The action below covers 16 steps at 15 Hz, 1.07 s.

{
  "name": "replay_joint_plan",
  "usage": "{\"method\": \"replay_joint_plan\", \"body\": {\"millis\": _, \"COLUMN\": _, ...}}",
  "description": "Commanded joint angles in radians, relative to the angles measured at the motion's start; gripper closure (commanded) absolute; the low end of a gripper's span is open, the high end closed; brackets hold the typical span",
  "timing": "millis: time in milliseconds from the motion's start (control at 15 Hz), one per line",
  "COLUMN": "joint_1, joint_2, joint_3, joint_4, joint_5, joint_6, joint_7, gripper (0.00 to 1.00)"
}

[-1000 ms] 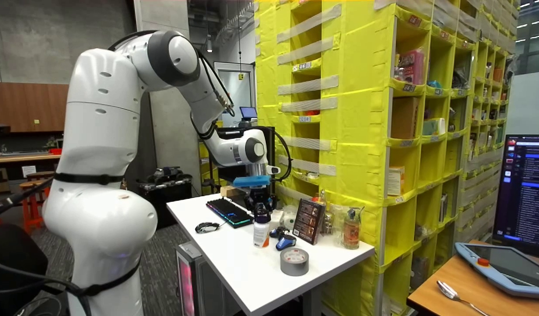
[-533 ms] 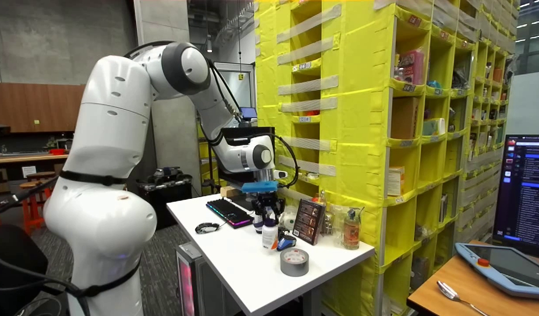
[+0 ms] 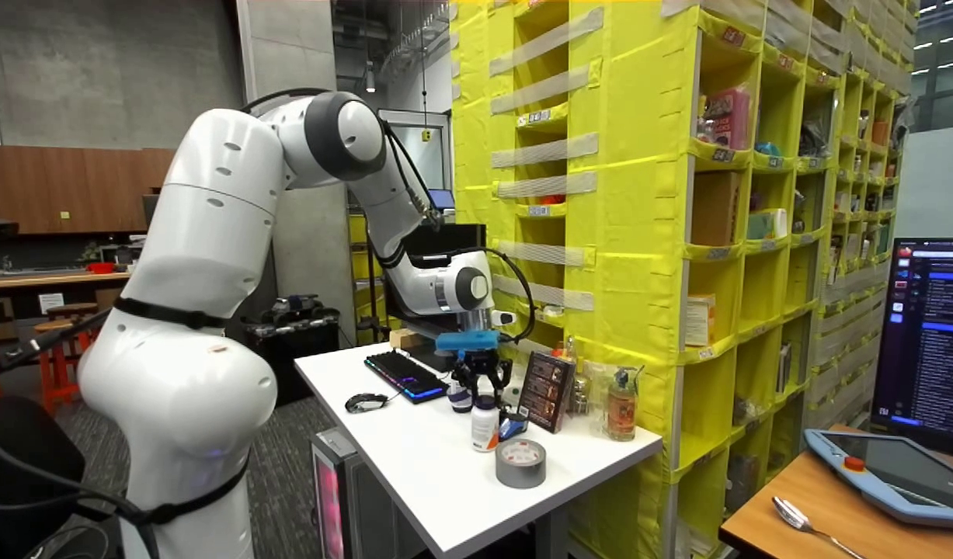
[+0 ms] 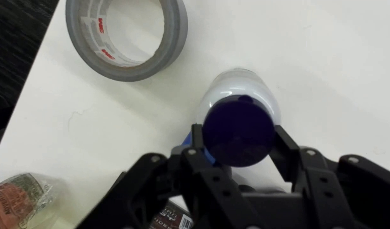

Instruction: Remove the white bottle from the grey masking tape, put it on the table and hen put it back in the center of the grey masking tape

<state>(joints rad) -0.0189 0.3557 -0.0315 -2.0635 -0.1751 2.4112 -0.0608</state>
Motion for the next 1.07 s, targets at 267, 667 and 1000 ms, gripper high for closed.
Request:
{"method": "replay_joint_plan", "body": {"millis": 267, "joint_1": 0.01, "joint_2": 0.005, "joint_3": -0.023, "joint_4": 0.022, "joint_5": -0.018, "joint_6": -0.017, "joint_7": 0.029, "gripper": 0.22}}
{"method": "replay_joint_plan", "body": {"millis": 667, "joint_1": 0.007, "joint_2": -0.029, "joint_3": -0.019, "joint_4": 0.001, "joint_5": -0.009, "joint_6": -0.012, "joint_7": 0.027, "gripper": 0.0}}
{"method": "replay_joint_plan", "body": {"millis": 1000, "joint_1": -0.005, "joint_2": -0.128, "joint_3": -0.018, "joint_4": -0.066, "joint_5": 0.046, "joint_6": 0.019, "joint_7": 0.085, "gripper": 0.0}}
